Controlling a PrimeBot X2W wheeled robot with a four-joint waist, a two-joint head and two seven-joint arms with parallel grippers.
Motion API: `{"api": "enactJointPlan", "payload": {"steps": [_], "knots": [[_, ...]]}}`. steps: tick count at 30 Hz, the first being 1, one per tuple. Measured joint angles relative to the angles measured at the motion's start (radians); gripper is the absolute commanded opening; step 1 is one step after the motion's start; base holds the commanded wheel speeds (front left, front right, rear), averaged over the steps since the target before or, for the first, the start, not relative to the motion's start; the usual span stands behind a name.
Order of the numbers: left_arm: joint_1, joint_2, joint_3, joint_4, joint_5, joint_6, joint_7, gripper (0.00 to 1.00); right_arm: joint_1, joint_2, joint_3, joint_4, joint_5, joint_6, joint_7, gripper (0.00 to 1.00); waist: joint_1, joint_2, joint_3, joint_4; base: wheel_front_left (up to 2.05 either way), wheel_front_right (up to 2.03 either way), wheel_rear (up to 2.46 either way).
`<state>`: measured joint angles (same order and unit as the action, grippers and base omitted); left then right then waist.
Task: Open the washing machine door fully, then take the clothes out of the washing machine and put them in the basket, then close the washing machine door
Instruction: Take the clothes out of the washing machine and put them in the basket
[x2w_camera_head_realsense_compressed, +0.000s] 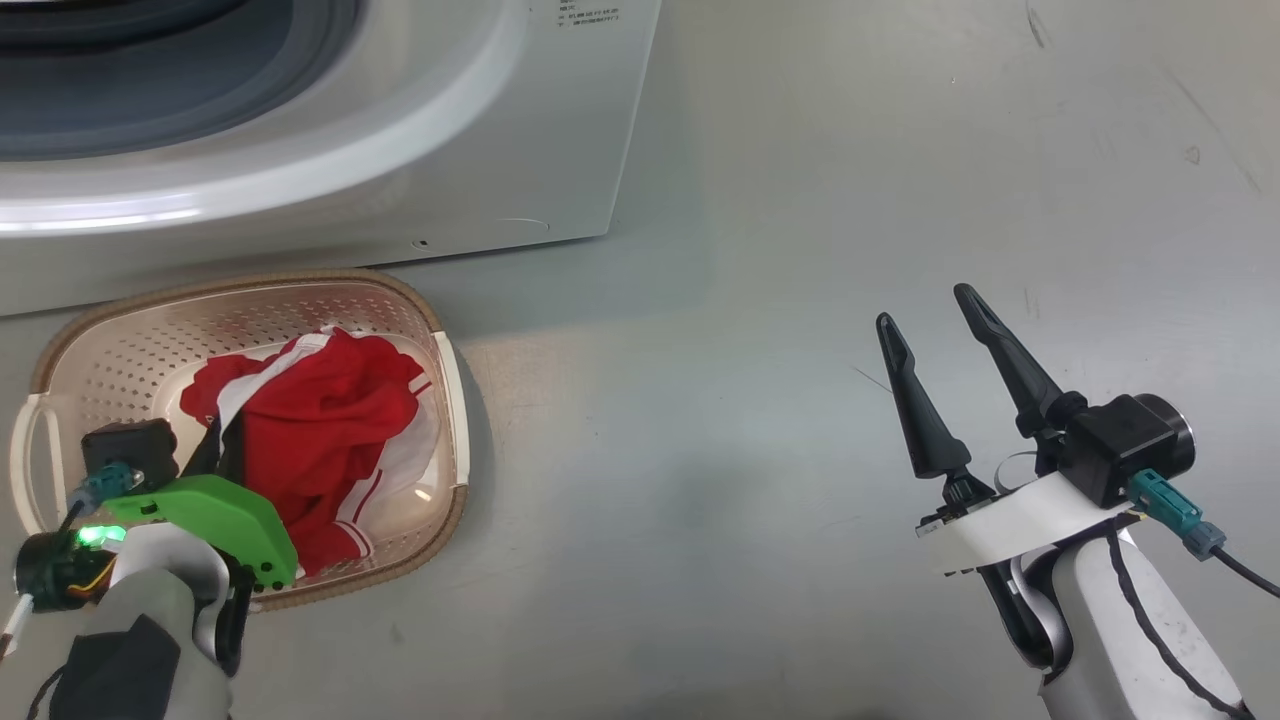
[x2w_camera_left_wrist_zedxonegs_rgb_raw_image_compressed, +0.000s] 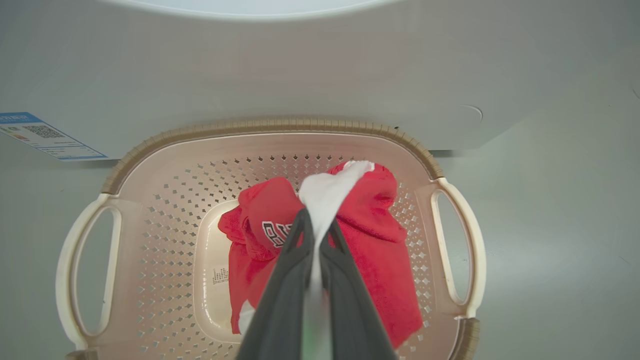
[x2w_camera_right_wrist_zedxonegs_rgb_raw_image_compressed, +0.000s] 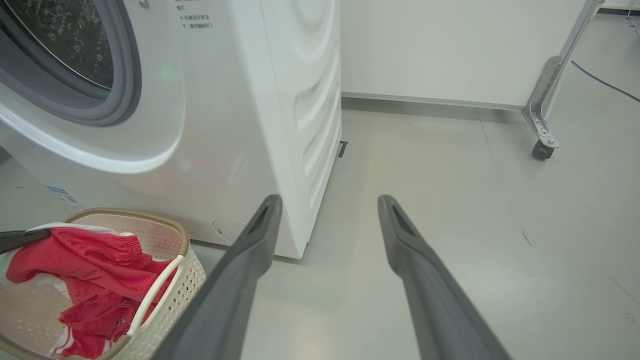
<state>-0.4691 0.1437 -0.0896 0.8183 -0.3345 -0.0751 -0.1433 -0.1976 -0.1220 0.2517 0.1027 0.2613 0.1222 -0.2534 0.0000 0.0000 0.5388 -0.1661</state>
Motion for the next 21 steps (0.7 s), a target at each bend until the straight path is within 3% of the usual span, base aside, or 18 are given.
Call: {"api": "enactJointPlan", "payload": {"steps": [8, 21], "knots": [[-0.065, 0.001, 0.073, 0.064, -0.054, 0.022, -0.008, 0.0, -0.019, -0.001, 0.012, -0.008, 0.0, 0.0, 0.0, 1.0, 0.0, 0.0, 0.038, 0.0, 0.0, 0.0, 0.0], [-0.111, 0.005, 0.105, 0.184, -0.079, 0.035, -0.01, 0.0, -0.04, -0.001, -0.005, -0.01, 0.0, 0.0, 0.0, 1.0, 0.0, 0.0, 0.067, -0.017, 0.0, 0.0, 0.0]]}}
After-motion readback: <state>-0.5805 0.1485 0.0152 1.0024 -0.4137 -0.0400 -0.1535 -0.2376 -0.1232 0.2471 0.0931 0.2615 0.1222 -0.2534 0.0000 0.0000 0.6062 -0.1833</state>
